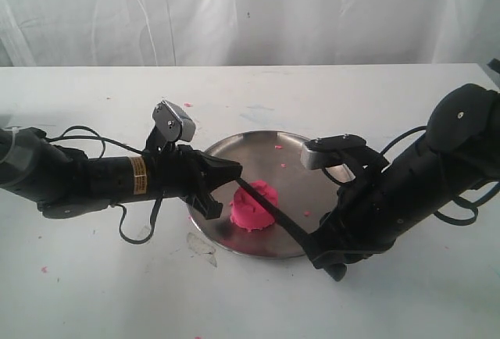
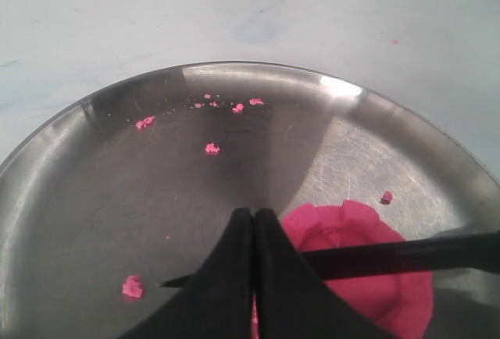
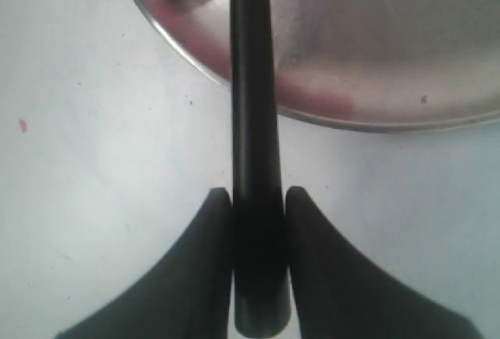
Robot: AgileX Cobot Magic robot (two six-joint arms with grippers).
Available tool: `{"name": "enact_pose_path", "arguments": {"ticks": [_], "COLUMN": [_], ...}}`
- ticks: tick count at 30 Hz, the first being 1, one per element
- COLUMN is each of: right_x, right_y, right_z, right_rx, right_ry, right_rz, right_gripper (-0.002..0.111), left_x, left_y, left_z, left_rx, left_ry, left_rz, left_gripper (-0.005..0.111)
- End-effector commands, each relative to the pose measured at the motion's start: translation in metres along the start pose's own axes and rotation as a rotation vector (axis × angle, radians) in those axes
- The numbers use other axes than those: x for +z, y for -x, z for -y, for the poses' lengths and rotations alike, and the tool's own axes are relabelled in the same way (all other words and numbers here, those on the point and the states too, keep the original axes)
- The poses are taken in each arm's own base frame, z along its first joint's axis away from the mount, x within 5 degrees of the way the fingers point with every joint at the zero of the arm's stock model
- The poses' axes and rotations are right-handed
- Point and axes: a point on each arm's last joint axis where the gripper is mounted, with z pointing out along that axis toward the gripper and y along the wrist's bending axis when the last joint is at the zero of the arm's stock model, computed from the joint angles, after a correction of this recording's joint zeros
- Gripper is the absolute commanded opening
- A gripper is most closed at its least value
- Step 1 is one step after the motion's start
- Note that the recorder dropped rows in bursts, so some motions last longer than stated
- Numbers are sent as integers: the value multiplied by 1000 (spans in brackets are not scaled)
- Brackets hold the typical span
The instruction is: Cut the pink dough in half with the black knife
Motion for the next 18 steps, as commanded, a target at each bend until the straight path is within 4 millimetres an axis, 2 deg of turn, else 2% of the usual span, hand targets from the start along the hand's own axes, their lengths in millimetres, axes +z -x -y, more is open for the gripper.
{"name": "enact_pose_path", "arguments": {"ticks": [1,11,18], "right_x": [-1,10,10], "right_y": [2,0,0], "right_z": [1,5,5], "right_rx": [-6,15,15], "right_ry": [-11,2,2], "right_rz": [10,-32,-34], "right_gripper": [0,0,0], "left_x": [1,1,1], "left_y": [1,-2,-5], "left_z": [0,-1,-3], "left_rx": [-3,0,0], "left_ry": [4,21,39], "left_rz": [3,-37,-67], "left_gripper": [0,0,0]}}
